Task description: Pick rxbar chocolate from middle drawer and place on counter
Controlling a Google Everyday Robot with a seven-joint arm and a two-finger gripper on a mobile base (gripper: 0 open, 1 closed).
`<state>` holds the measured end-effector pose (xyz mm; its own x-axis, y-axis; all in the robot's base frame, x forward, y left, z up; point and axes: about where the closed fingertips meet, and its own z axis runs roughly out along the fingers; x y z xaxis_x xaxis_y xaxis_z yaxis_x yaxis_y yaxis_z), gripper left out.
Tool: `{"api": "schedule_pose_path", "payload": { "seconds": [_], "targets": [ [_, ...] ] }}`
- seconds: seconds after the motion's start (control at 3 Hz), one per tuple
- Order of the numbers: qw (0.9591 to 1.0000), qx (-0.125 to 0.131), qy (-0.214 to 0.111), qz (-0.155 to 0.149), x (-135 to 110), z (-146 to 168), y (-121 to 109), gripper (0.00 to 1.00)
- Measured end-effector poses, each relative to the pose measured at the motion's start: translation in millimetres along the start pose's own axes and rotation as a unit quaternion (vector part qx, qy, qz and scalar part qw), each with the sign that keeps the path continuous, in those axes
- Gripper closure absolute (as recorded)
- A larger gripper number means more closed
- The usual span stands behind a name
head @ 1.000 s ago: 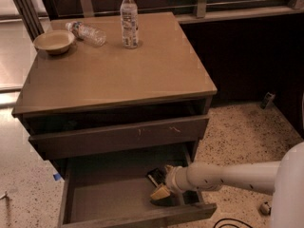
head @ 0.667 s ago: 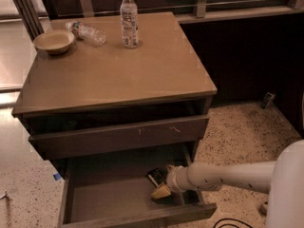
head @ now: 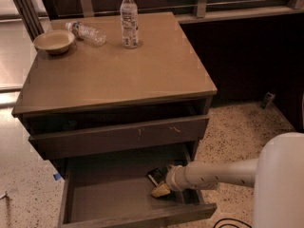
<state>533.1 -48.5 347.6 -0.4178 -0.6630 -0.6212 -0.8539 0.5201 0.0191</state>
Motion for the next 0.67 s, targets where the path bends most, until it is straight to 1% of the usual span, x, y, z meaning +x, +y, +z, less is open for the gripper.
{"api": "schedule_pose_path", "payload": {
  "seconds": [0.33,0.67],
  "targets": [
    [1.0000,-0.001,0.007,0.004,3.7,4.5,-1.5,0.25],
    [0.9999,-0.002,0.011,0.008,4.8,5.0,-2.0,0.39]
  ]
}}
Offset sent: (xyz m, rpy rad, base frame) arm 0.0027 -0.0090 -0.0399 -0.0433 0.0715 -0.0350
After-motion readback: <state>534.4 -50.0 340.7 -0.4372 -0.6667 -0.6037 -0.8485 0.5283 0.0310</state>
